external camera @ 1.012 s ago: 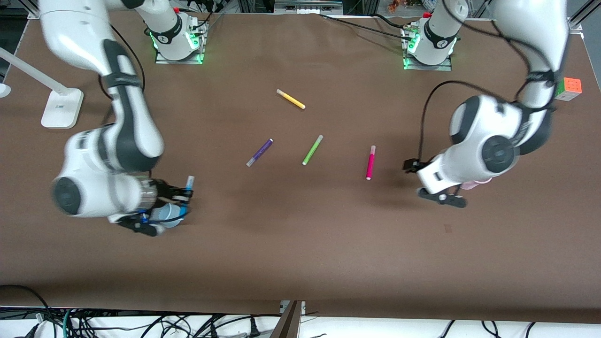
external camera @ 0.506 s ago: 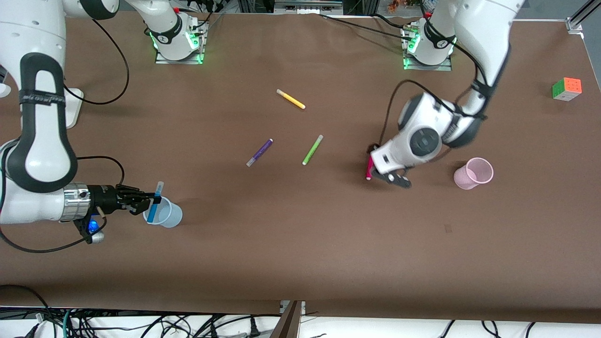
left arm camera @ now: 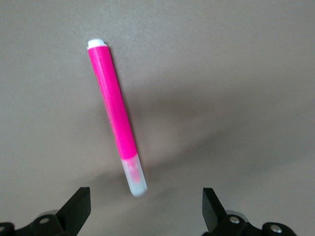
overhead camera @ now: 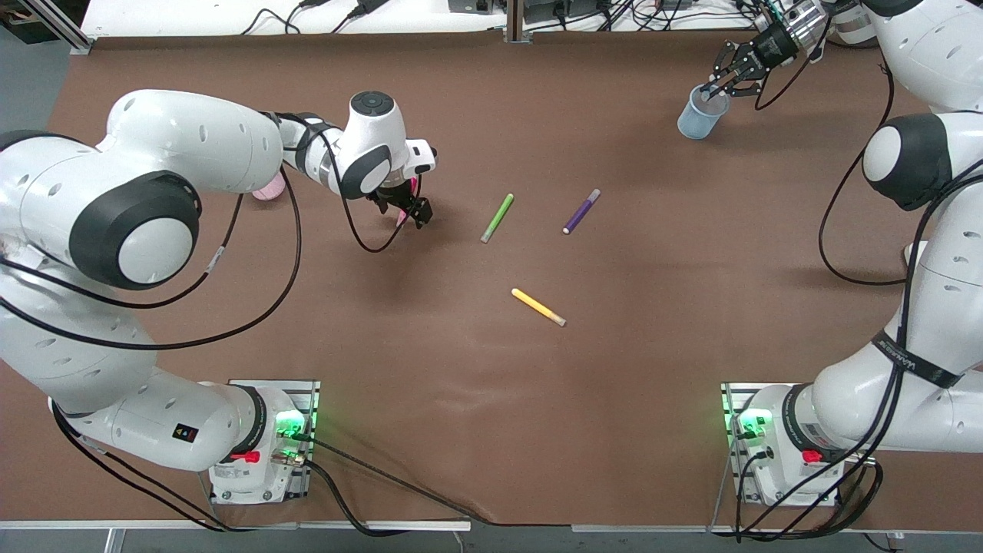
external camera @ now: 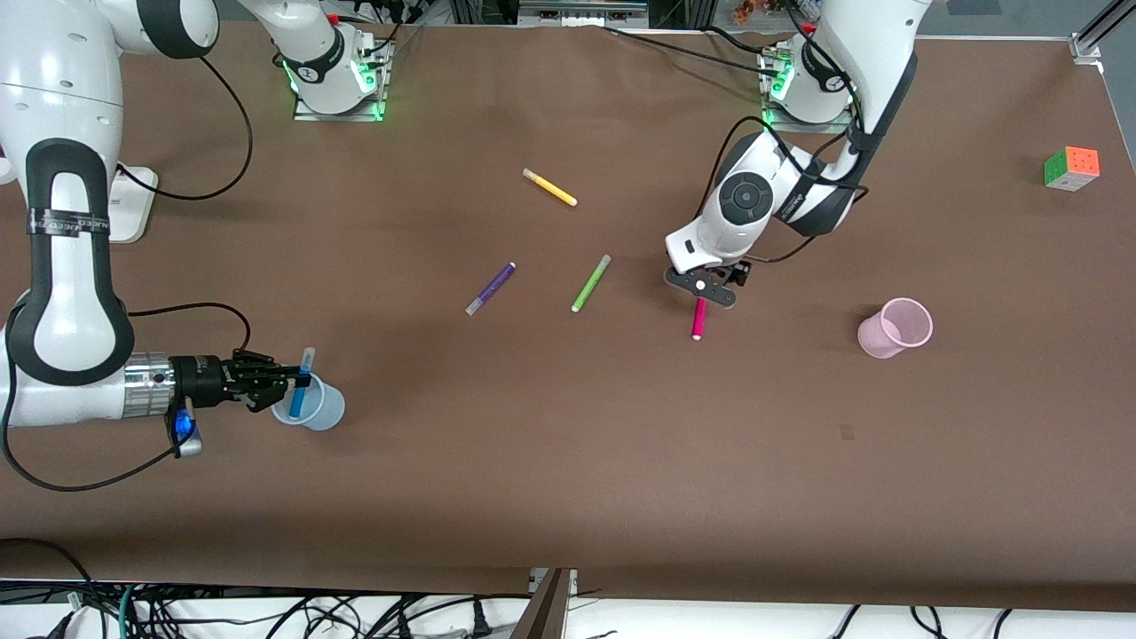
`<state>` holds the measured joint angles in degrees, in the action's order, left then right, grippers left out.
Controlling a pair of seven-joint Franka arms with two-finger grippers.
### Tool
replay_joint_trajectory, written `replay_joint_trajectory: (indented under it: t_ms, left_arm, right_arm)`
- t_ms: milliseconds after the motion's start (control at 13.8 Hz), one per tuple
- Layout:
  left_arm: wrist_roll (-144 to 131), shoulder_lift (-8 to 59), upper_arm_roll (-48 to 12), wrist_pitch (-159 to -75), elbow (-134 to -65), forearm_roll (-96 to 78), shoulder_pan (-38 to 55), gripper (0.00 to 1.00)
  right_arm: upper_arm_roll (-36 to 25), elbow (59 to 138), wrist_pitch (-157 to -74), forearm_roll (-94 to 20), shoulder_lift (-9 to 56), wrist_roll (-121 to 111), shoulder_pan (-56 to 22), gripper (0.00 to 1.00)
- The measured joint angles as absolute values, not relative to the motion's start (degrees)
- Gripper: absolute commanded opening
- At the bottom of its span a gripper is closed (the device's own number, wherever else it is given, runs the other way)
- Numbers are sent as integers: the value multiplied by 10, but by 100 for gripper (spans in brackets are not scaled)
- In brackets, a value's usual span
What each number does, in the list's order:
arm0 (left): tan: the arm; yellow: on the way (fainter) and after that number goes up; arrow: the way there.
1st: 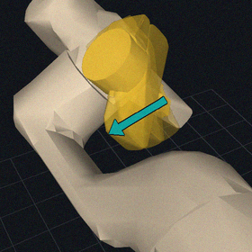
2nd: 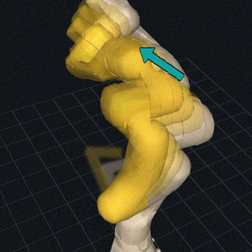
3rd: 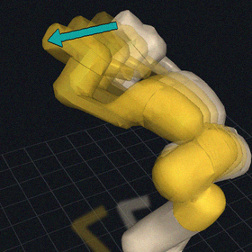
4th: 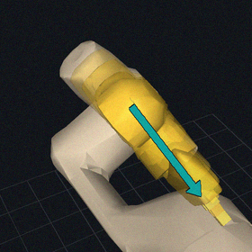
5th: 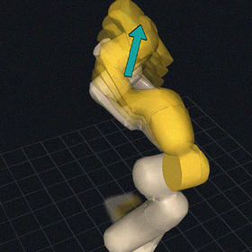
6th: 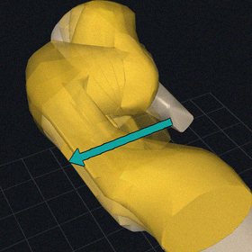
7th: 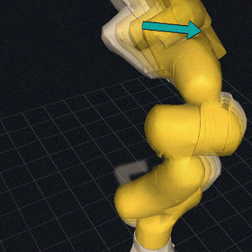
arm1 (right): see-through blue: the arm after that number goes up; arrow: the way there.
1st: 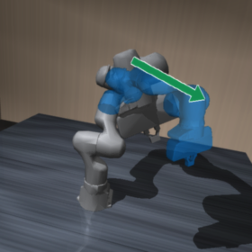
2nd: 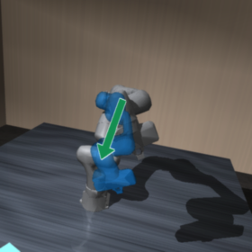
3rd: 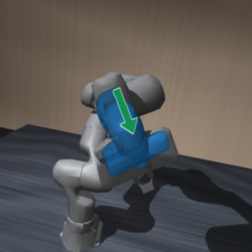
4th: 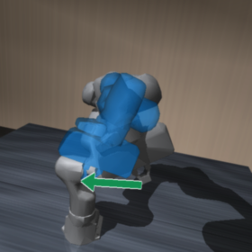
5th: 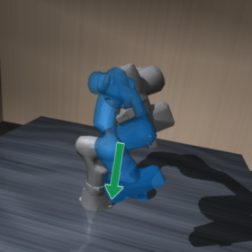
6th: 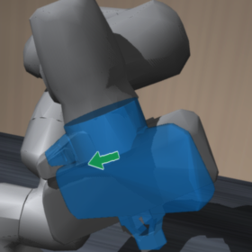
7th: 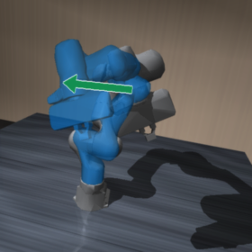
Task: Place pink and blue markers in matching cups
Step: 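Drop the blue marker into the blue cup while the left gripper carries pink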
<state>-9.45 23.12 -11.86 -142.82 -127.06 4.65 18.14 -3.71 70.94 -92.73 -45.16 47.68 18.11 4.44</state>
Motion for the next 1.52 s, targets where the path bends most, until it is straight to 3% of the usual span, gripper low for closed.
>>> replay_joint_trajectory:
  t_ms: [72, 145, 217, 289, 434, 795, 1012, 1301, 1518]
  left_arm:
    - [-95, 241, -117, -1444, -1271, 47, 180, 68]
    - [-94, 252, -115, -1456, -1271, 51, 180, 47]
    - [-95, 260, -114, -1464, -1270, 60, 180, 27]
    - [-95, 264, -114, -1467, -1269, 68, 180, 18]
    - [-95, 261, -115, -1467, -1265, 69, 180, 0]
    - [-94, 257, -113, -1466, -1262, 70, 179, 0]
    - [-93, 257, -110, -1430, -1246, 108, 176, 0]
    - [-70, 252, -110, -1192, -1138, 199, 165, 0]
    - [26, 251, -105, -1041, -1048, 208, 157, 0]
  right_arm:
    - [-37, 712, -925, -454, 478, 181, 48, 0]
    - [-37, 713, -924, -456, 479, 181, 51, 30]
    - [-37, 713, -921, -456, 479, 181, 55, 79]
    - [-37, 713, -919, -457, 480, 181, 58, 99]
    - [-37, 713, -915, -458, 481, 181, 63, 100]
    - [-37, 681, -865, -448, 459, 181, 70, 100]
    - [-31, 638, -819, -316, 387, 155, 66, 100]
    - [-25, 635, -745, -113, 273, 86, 19, 100]
    - [-26, 682, -713, -63, 204, 79, 9, 100]
